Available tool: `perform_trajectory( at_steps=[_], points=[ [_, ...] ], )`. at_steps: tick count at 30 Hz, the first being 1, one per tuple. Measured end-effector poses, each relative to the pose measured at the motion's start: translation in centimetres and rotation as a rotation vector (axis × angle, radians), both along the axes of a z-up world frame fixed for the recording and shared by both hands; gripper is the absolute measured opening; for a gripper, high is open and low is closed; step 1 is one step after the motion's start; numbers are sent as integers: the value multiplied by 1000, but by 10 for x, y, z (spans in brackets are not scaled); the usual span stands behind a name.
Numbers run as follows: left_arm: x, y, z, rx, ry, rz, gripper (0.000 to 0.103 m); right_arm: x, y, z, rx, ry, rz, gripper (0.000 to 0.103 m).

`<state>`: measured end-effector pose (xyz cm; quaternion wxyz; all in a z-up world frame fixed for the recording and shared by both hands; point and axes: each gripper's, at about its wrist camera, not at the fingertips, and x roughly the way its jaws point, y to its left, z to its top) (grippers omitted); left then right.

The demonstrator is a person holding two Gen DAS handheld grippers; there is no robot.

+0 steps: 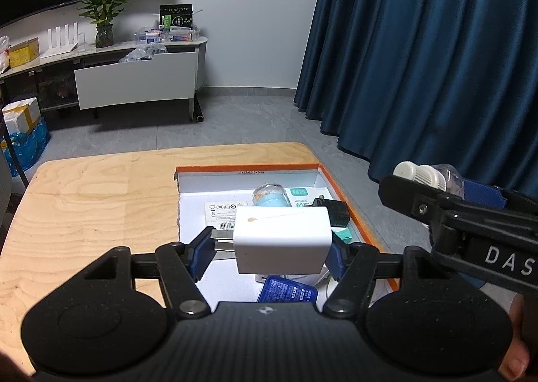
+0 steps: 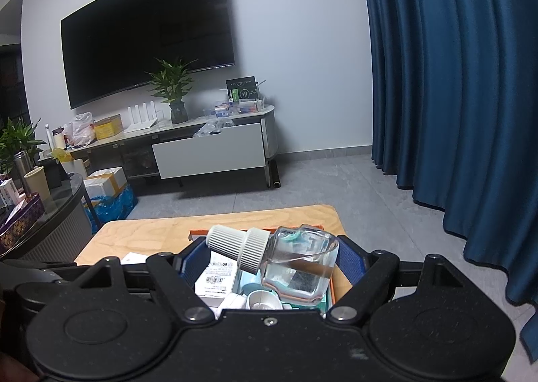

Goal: Organize rigid objects
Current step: 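Hold both items above the box and lower them toward its contents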

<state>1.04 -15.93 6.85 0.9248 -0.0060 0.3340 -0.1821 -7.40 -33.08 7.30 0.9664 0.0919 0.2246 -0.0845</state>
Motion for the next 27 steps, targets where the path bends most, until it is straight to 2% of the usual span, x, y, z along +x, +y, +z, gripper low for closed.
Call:
perform_trajectory(
  at_steps=[27],
  points=[
    [13,-2,4,-1,-1,4,66,2,-5,6,-5,0,5,95]
  ],
)
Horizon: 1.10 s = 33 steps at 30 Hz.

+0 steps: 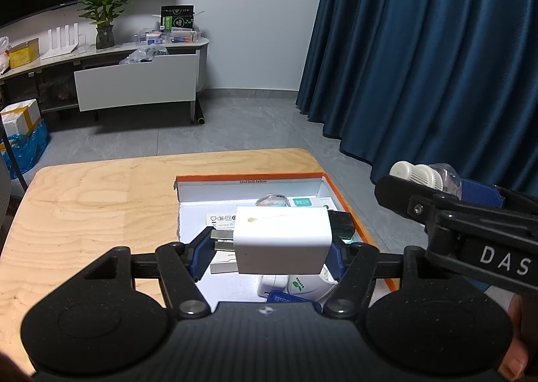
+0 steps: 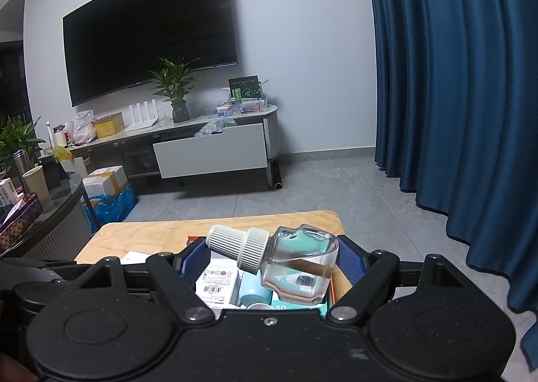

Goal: Organize rigid objects
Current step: 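Hold both items above the box and lower them toward its contents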

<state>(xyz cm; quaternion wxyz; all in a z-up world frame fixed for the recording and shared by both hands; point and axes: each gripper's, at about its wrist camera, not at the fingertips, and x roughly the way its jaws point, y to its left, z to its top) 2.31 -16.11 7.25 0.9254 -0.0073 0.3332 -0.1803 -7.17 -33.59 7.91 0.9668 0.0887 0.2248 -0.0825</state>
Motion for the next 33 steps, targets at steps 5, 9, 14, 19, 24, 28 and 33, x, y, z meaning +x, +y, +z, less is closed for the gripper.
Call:
perform_trajectory(
  at_steps=[5,9,14,19,24,28,33],
  points=[
    [3,0,-1,-1,1,1,66,2,0,-1,-2,0,2,95],
    [6,0,-2,0,5,2,66,6,-2,-3,-2,2,3,95],
    [11,-1,-3,1,8,5,66,12,-6,-5,0,5,4,95],
    [14,-3,-5,2,12,4,66,15,-5,-5,-3,9,3,95],
    [17,-3,-7,1,17,5,66,21,-9,-8,-6,15,4,95],
    [20,-3,-8,1,20,5,66,26,-6,-10,-7,22,4,95],
    [23,-4,-10,5,24,8,66,28,-7,-10,-7,26,6,95]
  ],
)
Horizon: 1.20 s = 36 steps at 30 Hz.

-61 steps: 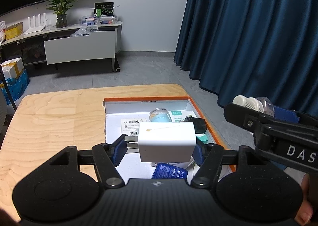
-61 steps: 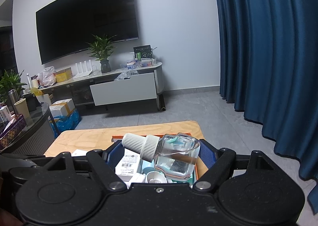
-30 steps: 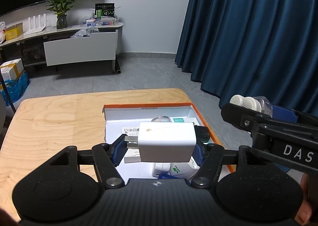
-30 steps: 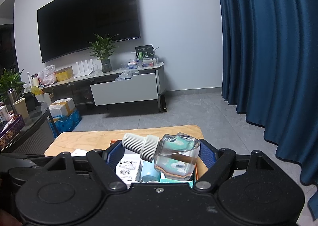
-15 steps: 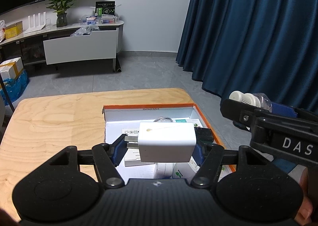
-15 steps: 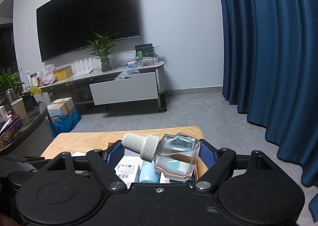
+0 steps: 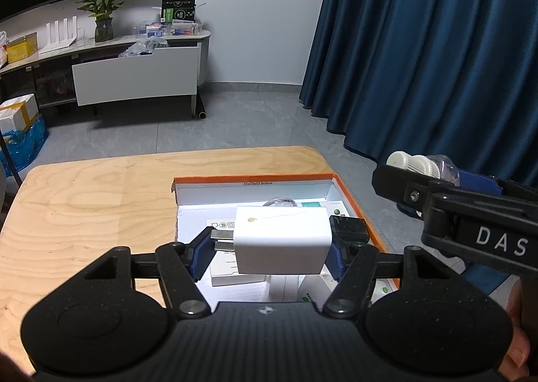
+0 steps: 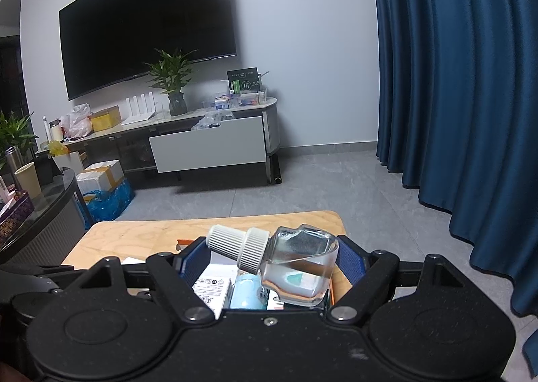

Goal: Organize rigid objects
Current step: 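Hold both items above the box and lower them toward its contents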

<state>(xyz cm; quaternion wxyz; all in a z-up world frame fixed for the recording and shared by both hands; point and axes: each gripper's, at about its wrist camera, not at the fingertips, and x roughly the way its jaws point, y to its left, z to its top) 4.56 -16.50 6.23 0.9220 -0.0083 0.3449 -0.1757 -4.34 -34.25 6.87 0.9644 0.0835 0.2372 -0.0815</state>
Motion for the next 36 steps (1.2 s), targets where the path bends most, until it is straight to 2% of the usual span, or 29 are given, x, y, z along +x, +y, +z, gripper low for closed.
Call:
perform_trajectory(
  at_steps=[36],
  points=[
    [18,-4,-8,8,25,-6,66,22,7,-15,-3,32,8,95]
  ],
)
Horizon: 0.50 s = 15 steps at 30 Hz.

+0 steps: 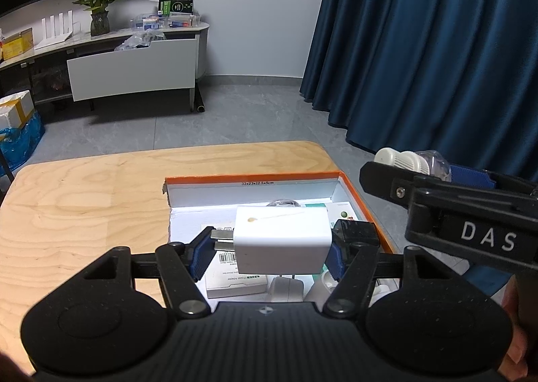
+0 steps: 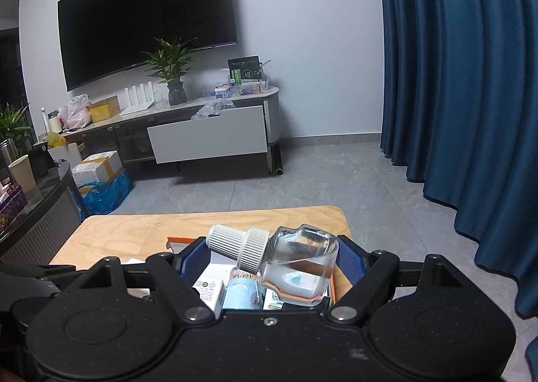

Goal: Organize rigid objects
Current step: 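Hold both items above the box and lower them toward its contents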

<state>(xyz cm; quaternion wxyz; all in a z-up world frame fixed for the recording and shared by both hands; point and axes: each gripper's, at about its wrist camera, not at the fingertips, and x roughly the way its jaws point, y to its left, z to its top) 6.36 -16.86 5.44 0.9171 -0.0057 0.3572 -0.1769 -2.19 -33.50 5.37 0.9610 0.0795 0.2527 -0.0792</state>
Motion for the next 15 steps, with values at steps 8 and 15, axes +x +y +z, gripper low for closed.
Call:
perform_trajectory(
  at_steps=[8,15],
  points=[
    [5,-1,-3,3,9,-1,66,8,1,-1,-1,16,4,95],
    [8,-2,-5,4,14,-2,66,14,1,-2,-3,29,3,95]
  ],
)
